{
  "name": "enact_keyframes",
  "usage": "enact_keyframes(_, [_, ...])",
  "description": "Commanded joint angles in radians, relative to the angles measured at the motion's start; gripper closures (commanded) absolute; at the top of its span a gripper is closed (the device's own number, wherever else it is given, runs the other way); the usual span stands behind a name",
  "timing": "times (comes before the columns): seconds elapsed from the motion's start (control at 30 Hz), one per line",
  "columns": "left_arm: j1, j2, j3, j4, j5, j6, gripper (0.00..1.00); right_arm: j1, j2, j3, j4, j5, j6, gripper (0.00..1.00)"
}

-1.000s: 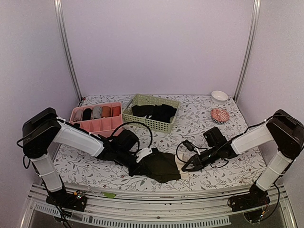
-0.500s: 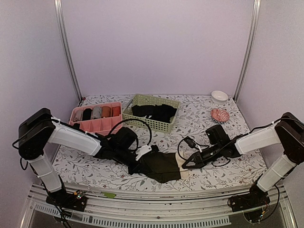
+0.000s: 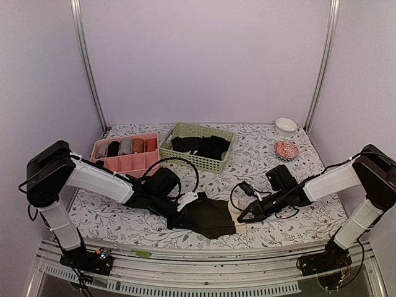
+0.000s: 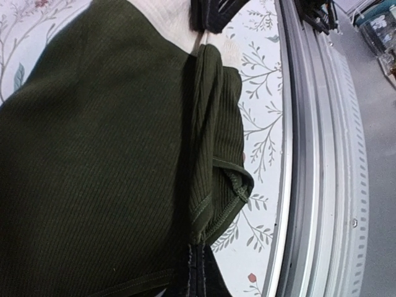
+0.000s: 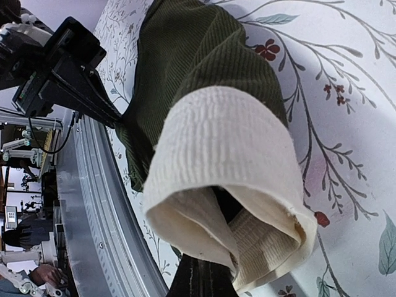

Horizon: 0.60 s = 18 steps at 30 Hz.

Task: Roll the underwear
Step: Fold the underwear at the center of the board.

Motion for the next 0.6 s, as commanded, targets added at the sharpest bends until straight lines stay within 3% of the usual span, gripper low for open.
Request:
enact_keyframes(0.0, [-0.019, -0.029, 0.007, 0.009, 0.061, 0.004, 1.0, 0.004, 0.007, -0.004, -0.034, 0.02, 0.001, 1.0])
enact_keyframes(0.4, [-0.022, 0.029, 0.012, 0.015, 0.051, -0.002, 1.0, 0.004, -0.073, -0.008, -0.046, 0.014, 0.014, 1.0])
enact_keyframes(0.57, [-0.023, -0.016, 0.019, 0.013, 0.05, -0.01, 1.0, 0.003, -0.112, 0.001, -0.073, 0.037, 0.009, 1.0])
